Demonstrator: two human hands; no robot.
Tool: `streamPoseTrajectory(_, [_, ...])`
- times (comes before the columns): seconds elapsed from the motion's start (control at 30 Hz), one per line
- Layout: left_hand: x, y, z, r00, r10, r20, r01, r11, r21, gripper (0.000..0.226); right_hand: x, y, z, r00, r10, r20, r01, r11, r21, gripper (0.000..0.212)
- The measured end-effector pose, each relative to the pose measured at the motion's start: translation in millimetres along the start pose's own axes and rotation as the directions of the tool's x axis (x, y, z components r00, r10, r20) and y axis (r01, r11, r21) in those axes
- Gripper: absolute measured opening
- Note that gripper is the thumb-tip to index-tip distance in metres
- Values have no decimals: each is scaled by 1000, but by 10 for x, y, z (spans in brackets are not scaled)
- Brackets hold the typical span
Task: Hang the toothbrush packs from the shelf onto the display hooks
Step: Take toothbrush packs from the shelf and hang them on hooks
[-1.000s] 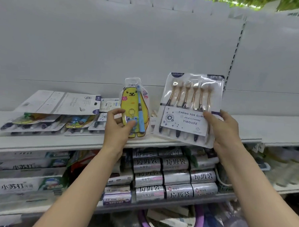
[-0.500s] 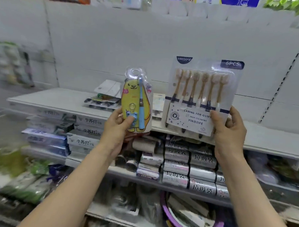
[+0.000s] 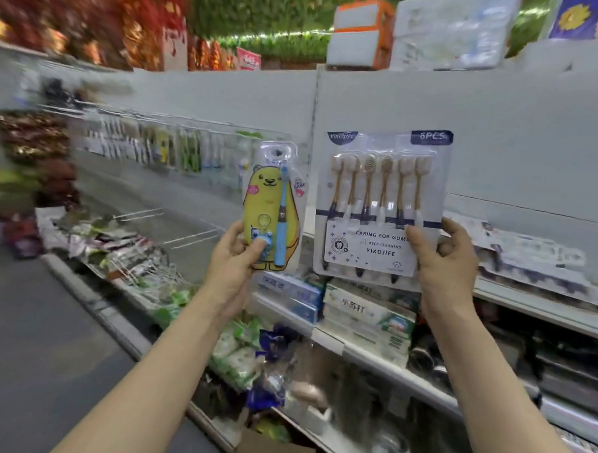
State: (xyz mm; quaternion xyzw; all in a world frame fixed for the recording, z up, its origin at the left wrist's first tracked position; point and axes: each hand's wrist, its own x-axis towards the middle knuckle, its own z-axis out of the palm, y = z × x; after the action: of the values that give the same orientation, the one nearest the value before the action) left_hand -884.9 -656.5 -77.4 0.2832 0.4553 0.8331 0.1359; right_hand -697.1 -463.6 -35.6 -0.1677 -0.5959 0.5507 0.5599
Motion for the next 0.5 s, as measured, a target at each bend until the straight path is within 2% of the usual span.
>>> streamPoseTrajectory(0.1, [268,275,-847,999,31,-41,-30,999,29,36,-134,213,908,999,20,39,-22,999,44,42])
streamPoseTrajectory(0.23, [643,592,-1692,997,41,-70,-36,997,71,39,-309,429,1959,992,49,114,-58,996,71,35])
streamPoseTrajectory(0.37, [1125,744,-2312,994,51,-94,-46,997,55,40,-309,645,2779,987,59,151,-69,995,66,39])
streamPoseTrajectory(0.5, [1616,743,-2820,993,64,-96,-59,997,49,36,-167,977,3512,985,30,168,-42,997,66,32])
